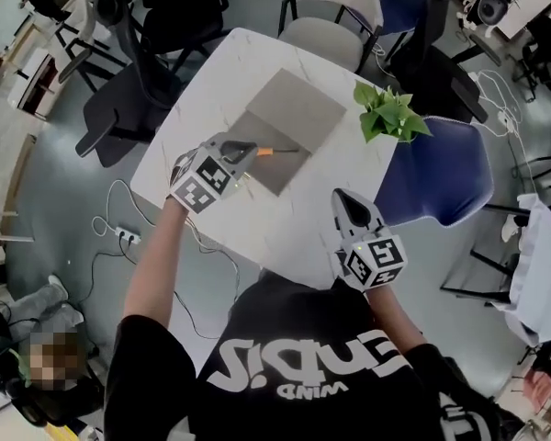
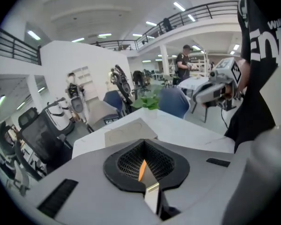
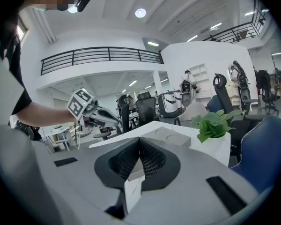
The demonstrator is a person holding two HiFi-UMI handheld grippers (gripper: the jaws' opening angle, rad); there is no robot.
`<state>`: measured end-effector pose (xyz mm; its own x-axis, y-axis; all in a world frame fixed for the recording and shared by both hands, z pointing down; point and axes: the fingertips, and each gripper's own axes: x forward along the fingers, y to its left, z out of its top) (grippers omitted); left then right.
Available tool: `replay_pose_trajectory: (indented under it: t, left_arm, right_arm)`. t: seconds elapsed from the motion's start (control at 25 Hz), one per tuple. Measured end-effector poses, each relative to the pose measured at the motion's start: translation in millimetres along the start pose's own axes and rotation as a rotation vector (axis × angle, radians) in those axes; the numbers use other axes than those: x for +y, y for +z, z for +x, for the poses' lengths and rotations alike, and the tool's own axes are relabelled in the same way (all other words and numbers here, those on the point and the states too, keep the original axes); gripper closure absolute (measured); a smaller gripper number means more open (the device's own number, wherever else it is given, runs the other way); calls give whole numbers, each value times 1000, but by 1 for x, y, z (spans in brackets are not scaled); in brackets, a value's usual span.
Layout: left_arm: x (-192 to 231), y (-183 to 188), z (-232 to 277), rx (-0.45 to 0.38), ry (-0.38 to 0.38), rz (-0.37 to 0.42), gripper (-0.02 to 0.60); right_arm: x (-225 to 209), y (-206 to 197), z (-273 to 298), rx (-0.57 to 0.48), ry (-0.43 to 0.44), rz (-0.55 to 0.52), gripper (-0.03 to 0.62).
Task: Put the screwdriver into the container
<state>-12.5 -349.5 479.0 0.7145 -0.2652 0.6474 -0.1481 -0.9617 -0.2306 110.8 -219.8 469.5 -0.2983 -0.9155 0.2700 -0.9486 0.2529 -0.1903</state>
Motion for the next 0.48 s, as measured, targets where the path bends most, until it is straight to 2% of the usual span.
replay_pose_trajectory:
  t: [0.24, 0.48]
  left_arm:
    - [-23, 20, -63, -179, 161, -224, 568]
    - [-55, 16, -103, -295, 329, -363, 569]
  right_arm:
    - [10, 11, -6, -27, 50, -23, 582]
    - [20, 16, -13, -51, 90, -49, 582]
